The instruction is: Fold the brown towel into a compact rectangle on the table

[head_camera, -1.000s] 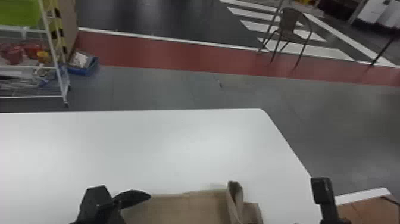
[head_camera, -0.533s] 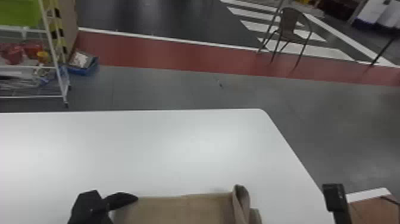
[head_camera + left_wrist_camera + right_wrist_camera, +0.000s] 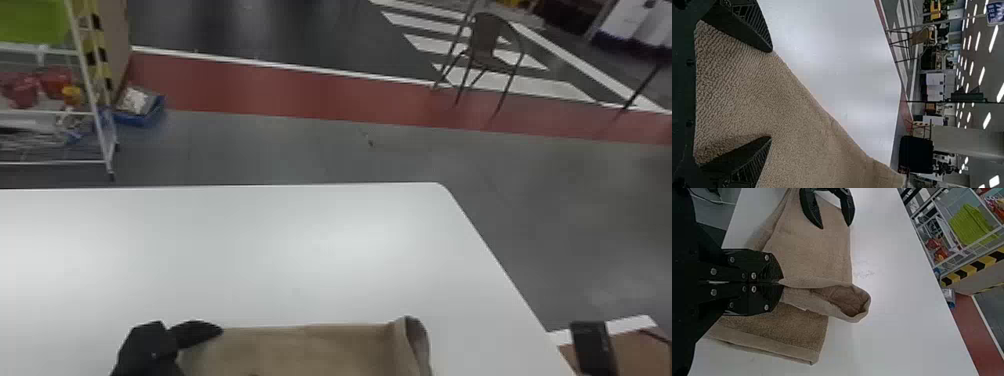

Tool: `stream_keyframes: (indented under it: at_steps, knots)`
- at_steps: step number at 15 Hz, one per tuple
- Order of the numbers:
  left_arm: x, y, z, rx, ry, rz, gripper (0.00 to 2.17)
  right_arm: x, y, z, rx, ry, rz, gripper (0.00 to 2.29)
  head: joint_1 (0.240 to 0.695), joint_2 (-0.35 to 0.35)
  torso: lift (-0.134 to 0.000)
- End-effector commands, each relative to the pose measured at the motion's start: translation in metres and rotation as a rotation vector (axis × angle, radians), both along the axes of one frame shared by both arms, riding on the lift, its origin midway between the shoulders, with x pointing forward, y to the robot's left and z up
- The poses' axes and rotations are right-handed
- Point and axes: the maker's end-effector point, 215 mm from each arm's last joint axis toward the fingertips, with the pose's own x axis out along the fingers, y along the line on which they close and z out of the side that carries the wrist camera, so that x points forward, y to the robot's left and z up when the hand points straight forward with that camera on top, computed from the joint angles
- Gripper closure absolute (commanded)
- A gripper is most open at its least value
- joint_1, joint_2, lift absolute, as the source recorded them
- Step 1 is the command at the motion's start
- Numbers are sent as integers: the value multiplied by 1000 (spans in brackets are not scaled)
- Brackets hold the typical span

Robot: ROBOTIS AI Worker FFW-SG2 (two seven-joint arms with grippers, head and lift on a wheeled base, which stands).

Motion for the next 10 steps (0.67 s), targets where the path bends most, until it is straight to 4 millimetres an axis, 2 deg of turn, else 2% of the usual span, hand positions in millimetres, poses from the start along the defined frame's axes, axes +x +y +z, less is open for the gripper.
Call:
stream_keyframes:
  at_steps: [1, 5, 10]
  knots:
    - [2, 10, 4, -7, -1, 9, 80, -13, 0, 9, 11, -6, 8, 1180, 695, -350, -122]
    - [2, 10, 3, -8, 5, 6, 80, -21, -17, 17, 10, -12, -25, 1180, 695, -350, -122]
    - [2, 9, 2, -5, 6, 4, 80, -28, -10, 13, 29, 10, -13, 1180, 695, -350, -122]
